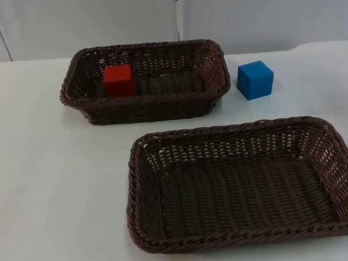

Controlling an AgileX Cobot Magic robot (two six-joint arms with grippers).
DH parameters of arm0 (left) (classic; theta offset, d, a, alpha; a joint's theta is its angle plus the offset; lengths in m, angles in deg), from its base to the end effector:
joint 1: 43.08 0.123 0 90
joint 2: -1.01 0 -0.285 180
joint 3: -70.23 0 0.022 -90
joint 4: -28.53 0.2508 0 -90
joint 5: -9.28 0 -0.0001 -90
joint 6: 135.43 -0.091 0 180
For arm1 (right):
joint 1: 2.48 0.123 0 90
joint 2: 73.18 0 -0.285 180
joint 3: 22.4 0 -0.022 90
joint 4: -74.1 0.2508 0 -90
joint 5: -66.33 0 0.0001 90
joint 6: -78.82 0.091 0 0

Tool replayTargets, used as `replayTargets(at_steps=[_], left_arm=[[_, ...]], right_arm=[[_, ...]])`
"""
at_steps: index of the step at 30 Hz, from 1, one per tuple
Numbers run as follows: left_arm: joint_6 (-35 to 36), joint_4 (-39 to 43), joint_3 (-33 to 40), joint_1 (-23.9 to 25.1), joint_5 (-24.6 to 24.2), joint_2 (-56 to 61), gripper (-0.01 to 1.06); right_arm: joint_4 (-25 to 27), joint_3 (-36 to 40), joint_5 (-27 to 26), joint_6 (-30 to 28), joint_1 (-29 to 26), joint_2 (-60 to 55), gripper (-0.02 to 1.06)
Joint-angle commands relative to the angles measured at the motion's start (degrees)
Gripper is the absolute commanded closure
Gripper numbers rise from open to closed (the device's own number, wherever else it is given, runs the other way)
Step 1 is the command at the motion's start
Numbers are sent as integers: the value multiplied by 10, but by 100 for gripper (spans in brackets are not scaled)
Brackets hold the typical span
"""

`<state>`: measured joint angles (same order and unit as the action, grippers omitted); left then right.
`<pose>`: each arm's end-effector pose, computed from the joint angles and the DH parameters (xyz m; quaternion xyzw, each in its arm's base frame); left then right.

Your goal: Pick up one cube with the left hand and place it into the upper basket. Pick up one cube with the right hand and place it into the lower basket.

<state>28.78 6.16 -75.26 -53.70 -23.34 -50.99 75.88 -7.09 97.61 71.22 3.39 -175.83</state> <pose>0.1467 -0.0465 0.3441 0.1076 0.8435 -0.1503 0.5042 0.3388 0.0363 0.2247 -0.1025 0.9587 0.0073 0.2653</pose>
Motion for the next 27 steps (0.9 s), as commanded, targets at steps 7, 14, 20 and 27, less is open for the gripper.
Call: replayTargets(at_steps=[7,14,20,27], left_arm=[[3,7,2,-1,-1,-1,24],[3,7,2,-1,-3,-1,24],[3,7,2,-1,-3,-1,24],[3,7,2,-1,-2,-1,24]], right_arm=[[-1,-65,-87,-11,63,-103,-1],[-1,-157,-88,-11,88,-201,-1],[-1,-219,-88,-11,98,-267,-1],[-1,-292,-98,-11,115,-331,-1]])
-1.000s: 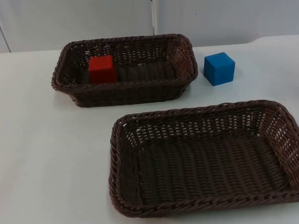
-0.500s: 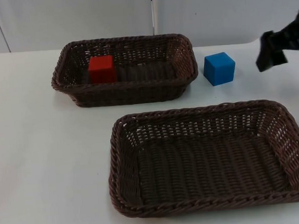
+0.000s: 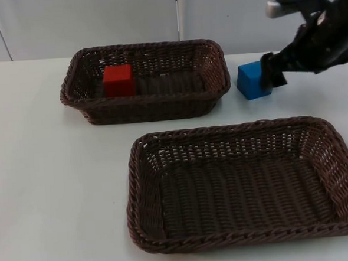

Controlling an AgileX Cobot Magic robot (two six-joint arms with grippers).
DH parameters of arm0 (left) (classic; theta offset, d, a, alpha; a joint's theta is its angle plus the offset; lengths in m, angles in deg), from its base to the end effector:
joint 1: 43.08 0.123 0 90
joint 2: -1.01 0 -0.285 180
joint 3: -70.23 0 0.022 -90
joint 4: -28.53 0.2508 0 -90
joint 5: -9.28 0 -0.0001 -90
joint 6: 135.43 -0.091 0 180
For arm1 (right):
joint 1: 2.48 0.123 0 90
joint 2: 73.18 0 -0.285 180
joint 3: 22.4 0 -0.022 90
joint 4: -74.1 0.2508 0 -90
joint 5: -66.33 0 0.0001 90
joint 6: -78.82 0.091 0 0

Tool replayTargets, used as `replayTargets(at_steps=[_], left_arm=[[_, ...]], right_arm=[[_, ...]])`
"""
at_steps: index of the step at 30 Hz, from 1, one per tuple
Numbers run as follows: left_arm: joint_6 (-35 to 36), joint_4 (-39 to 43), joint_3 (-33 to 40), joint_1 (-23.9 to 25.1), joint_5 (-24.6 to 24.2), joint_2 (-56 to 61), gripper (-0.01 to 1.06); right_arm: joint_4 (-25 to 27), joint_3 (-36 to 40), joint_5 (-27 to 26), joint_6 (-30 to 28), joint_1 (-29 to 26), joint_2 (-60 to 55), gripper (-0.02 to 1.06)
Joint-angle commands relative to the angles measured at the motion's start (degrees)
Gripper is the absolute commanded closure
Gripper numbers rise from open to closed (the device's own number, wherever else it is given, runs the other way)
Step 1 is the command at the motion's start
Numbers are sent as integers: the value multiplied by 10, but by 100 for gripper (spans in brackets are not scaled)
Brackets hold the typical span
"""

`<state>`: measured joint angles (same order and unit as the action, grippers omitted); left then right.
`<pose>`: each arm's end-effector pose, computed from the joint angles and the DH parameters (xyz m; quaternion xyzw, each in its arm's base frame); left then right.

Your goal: Pick up one cube with the left hand and place it into the upper basket. Pick up one cube with the right hand and place it into the lower basket.

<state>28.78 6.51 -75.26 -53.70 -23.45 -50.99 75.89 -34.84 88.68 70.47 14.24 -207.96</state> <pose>0.1466 -0.0463 0.3439 0.1093 0.8442 -0.1478 0.5036 0.4565 0.1383 0.1354 -0.1951 0.9327 0.0321 0.3017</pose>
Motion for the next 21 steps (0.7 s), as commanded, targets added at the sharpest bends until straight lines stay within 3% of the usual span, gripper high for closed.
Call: replayTargets(at_steps=[1,6,14,21], left_arm=[[3,3,2,-1,-1,-1,24],[3,5,2,-1,0,-1,24],[3,5,2,-1,4,-1,24],[3,4,2,-1,3,-1,24]], right_arm=[[-1,-24,-11,-3,7,-22,-1],[0,-57,-20,-3,11,-63,-1],[0,-66,-119,-3,12,-91,-1],[0,-66,-147,-1,12,-100,-1]])
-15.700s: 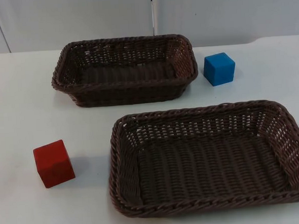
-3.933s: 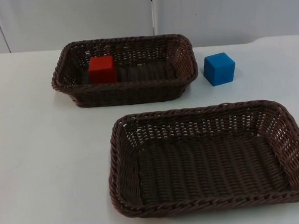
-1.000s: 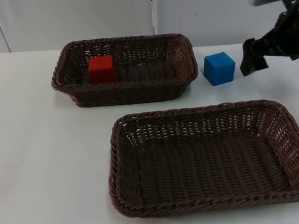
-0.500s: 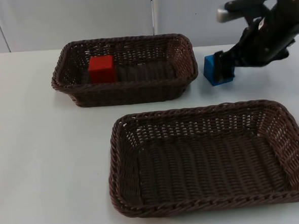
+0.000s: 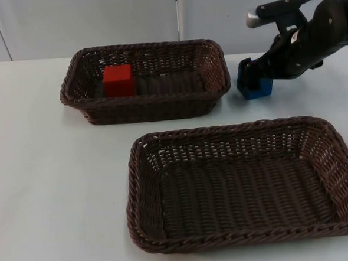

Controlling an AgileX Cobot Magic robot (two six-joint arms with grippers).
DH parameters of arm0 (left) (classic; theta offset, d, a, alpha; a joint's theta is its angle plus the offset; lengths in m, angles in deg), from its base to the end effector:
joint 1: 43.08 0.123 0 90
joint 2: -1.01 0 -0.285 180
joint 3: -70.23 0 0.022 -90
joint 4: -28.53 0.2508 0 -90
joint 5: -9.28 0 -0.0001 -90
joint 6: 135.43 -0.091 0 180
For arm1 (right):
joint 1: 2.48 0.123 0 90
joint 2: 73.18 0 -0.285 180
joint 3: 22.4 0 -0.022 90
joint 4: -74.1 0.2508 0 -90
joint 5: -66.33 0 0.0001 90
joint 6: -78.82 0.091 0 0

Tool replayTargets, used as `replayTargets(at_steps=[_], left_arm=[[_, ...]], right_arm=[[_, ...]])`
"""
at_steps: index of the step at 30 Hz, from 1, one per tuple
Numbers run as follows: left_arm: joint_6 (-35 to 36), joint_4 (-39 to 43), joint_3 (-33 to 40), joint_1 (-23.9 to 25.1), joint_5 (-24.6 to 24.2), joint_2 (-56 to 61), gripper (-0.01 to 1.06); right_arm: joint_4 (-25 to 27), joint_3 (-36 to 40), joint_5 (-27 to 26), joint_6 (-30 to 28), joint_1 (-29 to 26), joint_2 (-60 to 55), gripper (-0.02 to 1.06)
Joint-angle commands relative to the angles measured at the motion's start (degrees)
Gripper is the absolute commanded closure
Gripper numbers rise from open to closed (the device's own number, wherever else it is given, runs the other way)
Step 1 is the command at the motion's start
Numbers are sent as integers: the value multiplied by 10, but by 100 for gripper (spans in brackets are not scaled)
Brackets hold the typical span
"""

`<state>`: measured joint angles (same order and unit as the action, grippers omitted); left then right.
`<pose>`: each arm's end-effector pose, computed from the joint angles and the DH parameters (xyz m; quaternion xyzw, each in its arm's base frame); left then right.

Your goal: Pick up one cube with the left hand and place it into the upper basket. Pick up one cube with the right hand and place it into the lower basket.

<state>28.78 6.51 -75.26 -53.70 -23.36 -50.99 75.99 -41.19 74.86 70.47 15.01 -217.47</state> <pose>0.1467 -0.0463 0.3440 0.1091 0.8438 -0.1477 0.5043 0.4898 0.1548 0.0983 -0.1921 0.9003 0.0397 0.3885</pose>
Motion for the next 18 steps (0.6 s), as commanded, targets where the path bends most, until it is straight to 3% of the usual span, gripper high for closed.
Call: replayTargets(at_steps=[1,12,18], left_arm=[[3,4,2,-1,2,-1,24],[3,4,2,-1,3,-1,24],[3,4,2,-1,3,-1,24]], right_arm=[[-1,-2,-12,-1,4,-9,-1],[4,-2,-62,14,18,-32,-1],[4,-2,-63,14,19,-33,0]])
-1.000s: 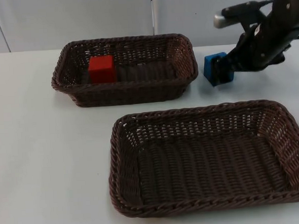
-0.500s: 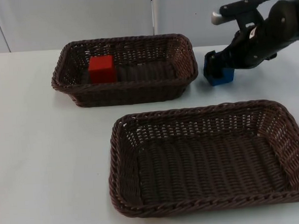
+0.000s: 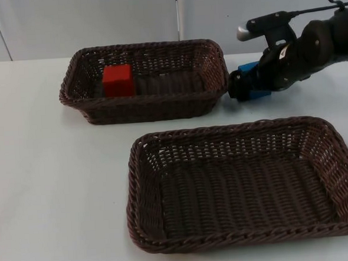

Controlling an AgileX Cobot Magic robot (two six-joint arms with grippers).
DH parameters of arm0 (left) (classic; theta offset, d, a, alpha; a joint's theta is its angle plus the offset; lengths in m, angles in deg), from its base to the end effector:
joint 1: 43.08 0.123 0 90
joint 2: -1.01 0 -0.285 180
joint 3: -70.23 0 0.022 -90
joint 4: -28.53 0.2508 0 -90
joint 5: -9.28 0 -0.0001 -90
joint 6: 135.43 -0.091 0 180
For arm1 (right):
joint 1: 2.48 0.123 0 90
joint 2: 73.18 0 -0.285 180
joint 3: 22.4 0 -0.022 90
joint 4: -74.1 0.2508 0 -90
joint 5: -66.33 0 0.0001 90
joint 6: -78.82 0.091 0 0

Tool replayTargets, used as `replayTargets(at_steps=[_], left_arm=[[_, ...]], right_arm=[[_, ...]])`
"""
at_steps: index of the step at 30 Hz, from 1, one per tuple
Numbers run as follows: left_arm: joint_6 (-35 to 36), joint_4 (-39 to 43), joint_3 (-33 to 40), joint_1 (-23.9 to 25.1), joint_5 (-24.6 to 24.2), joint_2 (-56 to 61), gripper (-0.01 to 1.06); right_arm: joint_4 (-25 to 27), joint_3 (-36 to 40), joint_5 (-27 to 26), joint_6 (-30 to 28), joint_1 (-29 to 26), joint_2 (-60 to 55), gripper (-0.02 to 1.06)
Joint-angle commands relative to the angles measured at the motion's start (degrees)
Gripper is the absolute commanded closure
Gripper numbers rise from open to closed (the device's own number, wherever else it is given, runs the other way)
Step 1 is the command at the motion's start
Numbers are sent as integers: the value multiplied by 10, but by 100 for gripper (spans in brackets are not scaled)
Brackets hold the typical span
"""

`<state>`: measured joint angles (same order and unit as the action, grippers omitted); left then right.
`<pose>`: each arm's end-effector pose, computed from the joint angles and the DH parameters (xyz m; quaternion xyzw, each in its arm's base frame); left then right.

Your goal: Pick up one cube with the left hand and place it into the upper basket. Pick up one cube with the right hand and place it into the lower basket.

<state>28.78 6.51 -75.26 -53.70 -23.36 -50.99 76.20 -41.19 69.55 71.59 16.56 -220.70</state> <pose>0.1467 -0.0463 0.3440 0.1091 0.8438 -0.1477 0.5043 0.4891 0.1690 0.0754 -0.1917 0.8930 0.0502 0.4040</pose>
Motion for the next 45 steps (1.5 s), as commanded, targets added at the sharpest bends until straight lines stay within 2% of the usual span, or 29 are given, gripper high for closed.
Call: replayTargets(at_steps=[1,3,4,5,8,9,12,13,14,18,19,22,23,24,26,27,31,40,43,45], left_arm=[[3,4,2,-1,3,-1,24],[3,4,2,-1,3,-1,24],[3,4,2,-1,3,-1,24],[3,4,2,-1,3,-1,24],[3,4,2,-1,3,-1,24],[3,4,2,-1,3,-1,24],[3,4,2,-1,3,-1,24],[3,4,2,-1,3,-1,24],[3,4,2,-1,3,-1,24],[3,4,2,-1,2,-1,24],[3,4,2,-1,2,-1,24],[3,4,2,-1,2,-1,24],[3,4,2,-1,2,-1,24],[3,5,2,-1,2,-1,24],[3,6,2,-1,2,-1,24],[3,6,2,-1,2,-1,24],[3,5,2,-1,0,-1,24],[3,8,2,-1,-14,-1,24],[3,8,2,-1,-15,-1,24],[3,8,2,-1,-15,-1,24]], right_arm=[[2,-2,-10,2,2,-1,1],[2,-2,-9,2,1,-1,8],[0,-2,-9,2,1,-1,15],[0,-2,-9,2,1,-1,15],[-4,-2,-3,2,1,4,56],[-4,-2,-3,2,1,4,56],[-4,-2,29,-4,-3,23,99],[-4,-2,41,-4,-6,32,104],[-4,-2,41,-4,-6,32,104],[-6,-2,123,-4,-20,78,104],[-6,-2,123,-4,-20,78,104],[-7,-2,198,-4,-31,114,104],[-7,-2,198,-4,-31,114,104],[-7,-2,238,-4,-34,131,105],[-7,-2,284,-4,-39,156,105],[-7,-2,284,-4,-39,156,105],[-32,-2,384,-4,-40,201,105],[-29,1,476,-4,-39,276,105],[-27,17,473,-4,-35,303,105],[-21,51,452,0,-32,333,105]])
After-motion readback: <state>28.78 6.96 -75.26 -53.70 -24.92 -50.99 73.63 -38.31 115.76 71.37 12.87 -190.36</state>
